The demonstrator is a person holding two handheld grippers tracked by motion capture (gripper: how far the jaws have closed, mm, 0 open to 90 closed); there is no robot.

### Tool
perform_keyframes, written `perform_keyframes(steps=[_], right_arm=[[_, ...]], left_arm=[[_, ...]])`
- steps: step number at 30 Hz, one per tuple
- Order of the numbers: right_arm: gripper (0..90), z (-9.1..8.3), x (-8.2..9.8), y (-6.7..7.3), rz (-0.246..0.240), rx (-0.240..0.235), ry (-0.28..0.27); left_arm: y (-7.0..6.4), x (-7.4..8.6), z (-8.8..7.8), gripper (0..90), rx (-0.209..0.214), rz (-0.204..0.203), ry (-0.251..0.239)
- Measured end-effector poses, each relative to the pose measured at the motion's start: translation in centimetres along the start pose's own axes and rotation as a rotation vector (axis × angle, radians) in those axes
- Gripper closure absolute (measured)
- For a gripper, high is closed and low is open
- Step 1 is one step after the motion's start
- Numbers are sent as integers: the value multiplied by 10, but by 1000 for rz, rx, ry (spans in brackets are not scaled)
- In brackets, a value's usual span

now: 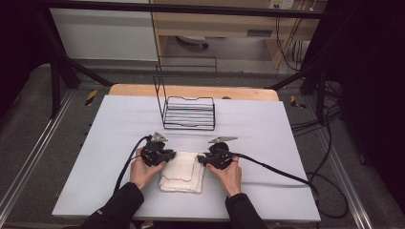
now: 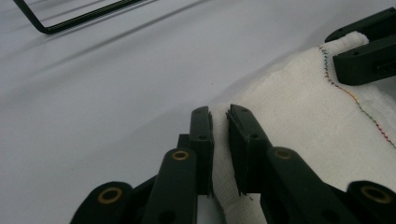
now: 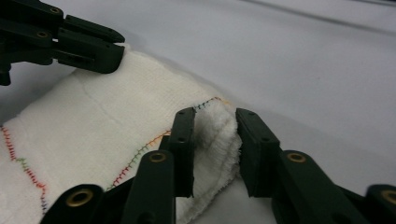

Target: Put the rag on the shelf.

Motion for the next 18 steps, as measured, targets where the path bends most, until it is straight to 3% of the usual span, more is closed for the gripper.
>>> perform_keyframes(steps=[9,18], right_arm=[[801,0,-1,2,35,-33,7],[806,-11,-7,10,2,-75,-39]], left_arm=[[2,0,-3,828,26,-40,3],[4,-6,-23,831,44,-65,-65]])
Point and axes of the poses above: each handheld gripper's, and its own axes: z roughly forward along the jaws, x roughly out of its underside, y roughly to its left, the point moved 6 cm from there along z, roughly forward along the jaws, and after that the axes turned 8 degrees about -x, right-handed, at the moved point
